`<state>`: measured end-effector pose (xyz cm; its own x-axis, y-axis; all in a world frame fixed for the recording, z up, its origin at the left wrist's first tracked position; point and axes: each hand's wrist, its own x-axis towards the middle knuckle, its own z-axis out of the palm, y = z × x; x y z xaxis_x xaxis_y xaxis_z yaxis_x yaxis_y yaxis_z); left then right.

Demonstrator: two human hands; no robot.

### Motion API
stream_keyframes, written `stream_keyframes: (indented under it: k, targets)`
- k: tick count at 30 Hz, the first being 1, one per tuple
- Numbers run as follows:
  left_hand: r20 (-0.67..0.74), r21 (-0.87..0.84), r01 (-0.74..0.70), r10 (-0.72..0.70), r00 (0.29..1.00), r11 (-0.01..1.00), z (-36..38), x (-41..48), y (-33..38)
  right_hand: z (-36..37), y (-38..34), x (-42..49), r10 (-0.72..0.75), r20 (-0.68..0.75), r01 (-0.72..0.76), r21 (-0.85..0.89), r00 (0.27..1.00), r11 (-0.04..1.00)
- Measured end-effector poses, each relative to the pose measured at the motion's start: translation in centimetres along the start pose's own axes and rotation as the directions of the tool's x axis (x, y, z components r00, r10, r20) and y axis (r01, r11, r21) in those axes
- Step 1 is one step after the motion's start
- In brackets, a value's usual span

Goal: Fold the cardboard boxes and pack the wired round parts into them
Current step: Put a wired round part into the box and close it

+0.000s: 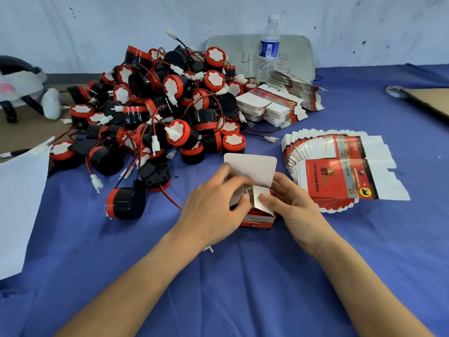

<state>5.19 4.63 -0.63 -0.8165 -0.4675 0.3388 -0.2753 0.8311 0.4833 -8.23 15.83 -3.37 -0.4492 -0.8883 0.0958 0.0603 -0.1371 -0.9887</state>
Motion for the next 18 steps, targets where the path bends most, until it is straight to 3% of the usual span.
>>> stream_keyframes:
  k: [5,9,18]
  targets:
    - [0.008,0.082,-0.043,0.042,0.999,0.996,-0.3,-0.4,0.0,0.0,0.1,0.1,0.004,-0.011,-0.004,0.005,1.000,1.000]
    - [-0.062,0.033,-0.063,0.065,0.996,0.997,-0.1,-0.4,0.4,0.2,0.3,0.1,-0.018,0.003,0.018,-0.014,1.000,1.000]
    - [-0.065,-0.013,0.094,-0.095,0.993,0.995,0.9,0.3,1.9,0.6,0.3,-0.3,-0.093,0.013,0.093,-0.085,0.996,0.992]
